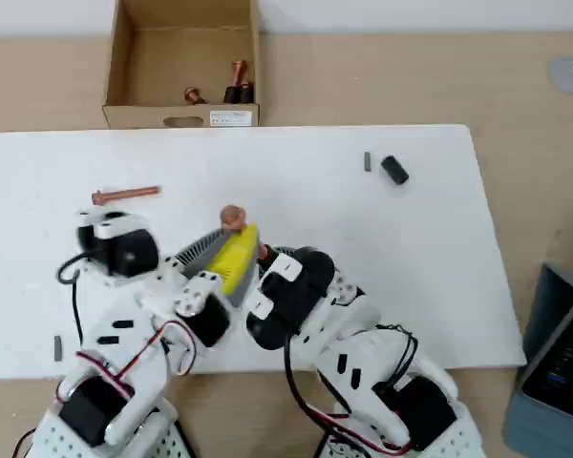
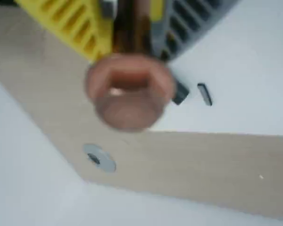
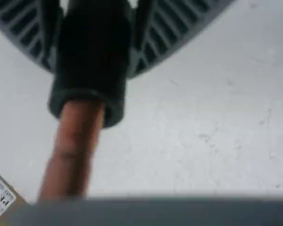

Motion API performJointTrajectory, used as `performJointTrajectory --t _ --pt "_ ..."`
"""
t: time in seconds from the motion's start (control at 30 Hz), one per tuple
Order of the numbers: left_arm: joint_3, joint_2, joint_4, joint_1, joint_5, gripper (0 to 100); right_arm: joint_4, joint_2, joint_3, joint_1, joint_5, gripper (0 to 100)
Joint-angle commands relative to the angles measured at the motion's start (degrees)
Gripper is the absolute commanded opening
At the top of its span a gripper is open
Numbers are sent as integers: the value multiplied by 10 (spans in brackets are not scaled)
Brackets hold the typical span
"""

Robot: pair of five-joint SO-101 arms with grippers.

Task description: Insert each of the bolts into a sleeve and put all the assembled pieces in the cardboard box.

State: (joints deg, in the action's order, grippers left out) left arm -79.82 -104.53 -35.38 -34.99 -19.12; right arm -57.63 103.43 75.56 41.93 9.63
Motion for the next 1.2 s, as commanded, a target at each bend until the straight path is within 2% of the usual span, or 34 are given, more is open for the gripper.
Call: performJointTrajectory --t 0.0,0.4,0.6,0.67,1.07,1.17 --pt "-18 0 1 -24 15 2 20 80 -34 19 11 9" --pt "-35 0 -20 -53 12 9 20 80 -34 18 11 9" --pt "-35 0 -18 11 12 181 20 80 -31 17 10 9" --pt "-33 0 -18 31 16 204 20 80 -27 17 10 9" --pt "82 1 -23 94 18 201 20 80 -11 17 6 9" --pt "97 1 -23 131 19 130 19 80 -10 16 6 9"
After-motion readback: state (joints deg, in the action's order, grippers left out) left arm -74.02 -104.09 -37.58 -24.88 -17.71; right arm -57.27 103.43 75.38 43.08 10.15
